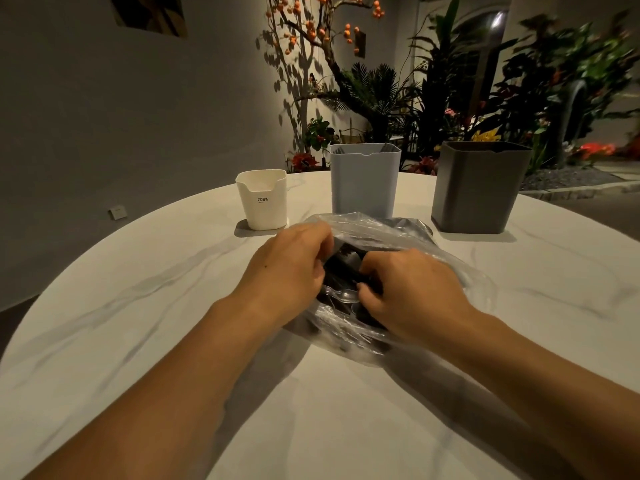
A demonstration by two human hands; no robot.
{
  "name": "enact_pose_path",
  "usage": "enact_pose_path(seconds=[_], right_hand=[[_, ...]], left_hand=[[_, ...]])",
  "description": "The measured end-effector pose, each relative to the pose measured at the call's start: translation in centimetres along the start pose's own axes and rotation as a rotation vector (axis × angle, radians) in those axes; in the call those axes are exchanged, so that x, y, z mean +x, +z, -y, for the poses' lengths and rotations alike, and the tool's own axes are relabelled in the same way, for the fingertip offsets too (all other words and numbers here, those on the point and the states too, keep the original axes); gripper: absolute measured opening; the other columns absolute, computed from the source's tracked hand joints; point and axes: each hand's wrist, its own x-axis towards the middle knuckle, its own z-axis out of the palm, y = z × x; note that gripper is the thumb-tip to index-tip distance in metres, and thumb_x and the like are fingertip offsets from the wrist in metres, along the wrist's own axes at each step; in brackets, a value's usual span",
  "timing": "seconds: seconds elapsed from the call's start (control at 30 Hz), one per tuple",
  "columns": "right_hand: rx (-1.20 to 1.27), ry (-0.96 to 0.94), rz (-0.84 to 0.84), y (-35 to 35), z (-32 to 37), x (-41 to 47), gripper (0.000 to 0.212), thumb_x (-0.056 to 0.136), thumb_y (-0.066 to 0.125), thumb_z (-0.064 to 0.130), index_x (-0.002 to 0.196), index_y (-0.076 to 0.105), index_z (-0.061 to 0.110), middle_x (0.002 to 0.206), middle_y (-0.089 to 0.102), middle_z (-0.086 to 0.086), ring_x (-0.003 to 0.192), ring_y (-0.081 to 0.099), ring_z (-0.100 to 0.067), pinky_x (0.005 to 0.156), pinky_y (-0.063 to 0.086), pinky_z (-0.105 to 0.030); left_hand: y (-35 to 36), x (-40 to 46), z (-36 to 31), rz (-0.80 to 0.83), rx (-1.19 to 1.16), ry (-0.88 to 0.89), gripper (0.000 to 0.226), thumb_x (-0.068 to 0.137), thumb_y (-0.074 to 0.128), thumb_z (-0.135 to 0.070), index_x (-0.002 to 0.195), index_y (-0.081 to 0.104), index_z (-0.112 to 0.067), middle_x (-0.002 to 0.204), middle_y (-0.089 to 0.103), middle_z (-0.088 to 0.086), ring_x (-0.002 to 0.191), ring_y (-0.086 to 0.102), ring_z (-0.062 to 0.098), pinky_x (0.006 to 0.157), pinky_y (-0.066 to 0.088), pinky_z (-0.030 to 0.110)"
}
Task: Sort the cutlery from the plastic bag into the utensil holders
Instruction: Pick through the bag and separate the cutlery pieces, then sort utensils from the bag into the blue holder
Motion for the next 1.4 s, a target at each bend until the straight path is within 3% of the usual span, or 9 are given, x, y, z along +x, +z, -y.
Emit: enact_pose_path(seconds=[0.2,0.43,0.57,0.67,0.77,0.83,1.0,1.17,1.4], right_hand=[[-0.053,-0.035,-0.017,0.1,0.0,-0.1,0.025,0.097,0.052,0.043,0.119,0.061,0.035,0.099,0.053,0.012,0.081,0.049,-0.010,0.065,0.044,-0.024],[0.027,-0.057,-0.061,-0.4,-0.4,-0.1,0.013,0.095,0.062,0.037,0.107,0.064,0.031,0.096,0.066,0.008,0.084,0.058,-0.014,0.076,0.054,-0.032],[0.010,-0.129,-0.127,-0.3,-0.5,-0.2,0.025,0.093,0.063,0.042,0.116,0.066,0.031,0.097,0.069,0.007,0.081,0.059,-0.013,0.076,0.046,-0.023],[0.033,-0.201,-0.226,-0.6,-0.2,-0.3,0.038,0.083,0.070,0.039,0.117,0.070,0.022,0.095,0.075,-0.003,0.080,0.072,-0.025,0.072,0.058,-0.038],[-0.001,-0.202,-0.194,-0.2,-0.1,-0.3,0.039,0.082,0.076,0.036,0.118,0.070,0.021,0.102,0.074,-0.004,0.088,0.072,-0.024,0.079,0.058,-0.039],[-0.047,-0.148,-0.110,-0.1,-0.2,-0.4,0.039,0.090,0.068,0.044,0.124,0.067,0.025,0.111,0.071,-0.001,0.100,0.067,-0.021,0.088,0.052,-0.035],[-0.250,-0.106,0.014,-1.0,-0.2,-0.5,0.025,0.100,0.048,0.046,0.109,0.059,0.025,0.096,0.064,0.004,0.081,0.055,-0.020,0.070,0.048,-0.033],[-0.294,-0.091,0.061,-0.7,0.5,-0.4,0.027,0.100,0.046,0.036,0.121,0.048,0.019,0.112,0.062,0.001,0.101,0.057,-0.022,0.069,0.034,-0.033],[-0.361,-0.098,0.090,-1.0,0.6,-0.4,0.028,0.103,0.042,0.028,0.127,0.045,0.014,0.119,0.061,-0.003,0.107,0.057,-0.023,0.077,0.038,-0.032]], left_hand=[[0.3,0.0,0.0,0.006,0.008,0.019,0.023,0.091,0.066,-0.011,0.093,0.052,-0.029,0.098,0.059,-0.012,0.086,0.058,0.013,0.079,0.057,0.036],[0.6,0.3,0.1,-0.048,-0.024,0.159,0.031,0.086,0.074,-0.007,0.097,0.054,-0.027,0.108,0.057,-0.011,0.100,0.051,0.009,0.094,0.051,0.028],[0.8,0.5,0.2,0.045,0.065,0.250,0.045,0.079,0.081,-0.010,0.116,0.061,-0.025,0.124,0.057,-0.010,0.121,0.046,0.013,0.105,0.047,0.035],[1.4,0.4,0.1,0.090,0.065,0.281,0.049,0.087,0.074,-0.012,0.131,0.056,-0.024,0.136,0.053,-0.007,0.133,0.039,0.013,0.114,0.038,0.036],[2.1,0.2,0.2,0.127,0.035,0.234,0.044,0.096,0.065,-0.018,0.138,0.053,-0.025,0.144,0.049,-0.006,0.137,0.035,0.011,0.118,0.033,0.035],[2.5,0.2,0.5,0.178,0.016,0.189,0.042,0.097,0.063,-0.017,0.138,0.054,-0.026,0.145,0.049,-0.006,0.137,0.037,0.010,0.118,0.033,0.034],[2.7,0.5,0.8,0.201,-0.034,0.106,0.044,0.093,0.060,-0.016,0.134,0.052,-0.030,0.132,0.057,-0.006,0.125,0.047,0.013,0.110,0.041,0.038],[2.3,0.2,0.6,0.146,-0.086,0.111,0.050,0.089,0.063,-0.014,0.135,0.048,-0.027,0.128,0.057,-0.008,0.120,0.049,0.009,0.105,0.044,0.033],[2.2,0.1,0.2,0.089,-0.030,0.213,0.046,0.086,0.070,-0.018,0.128,0.055,-0.026,0.126,0.057,-0.010,0.120,0.047,0.009,0.105,0.045,0.035]])
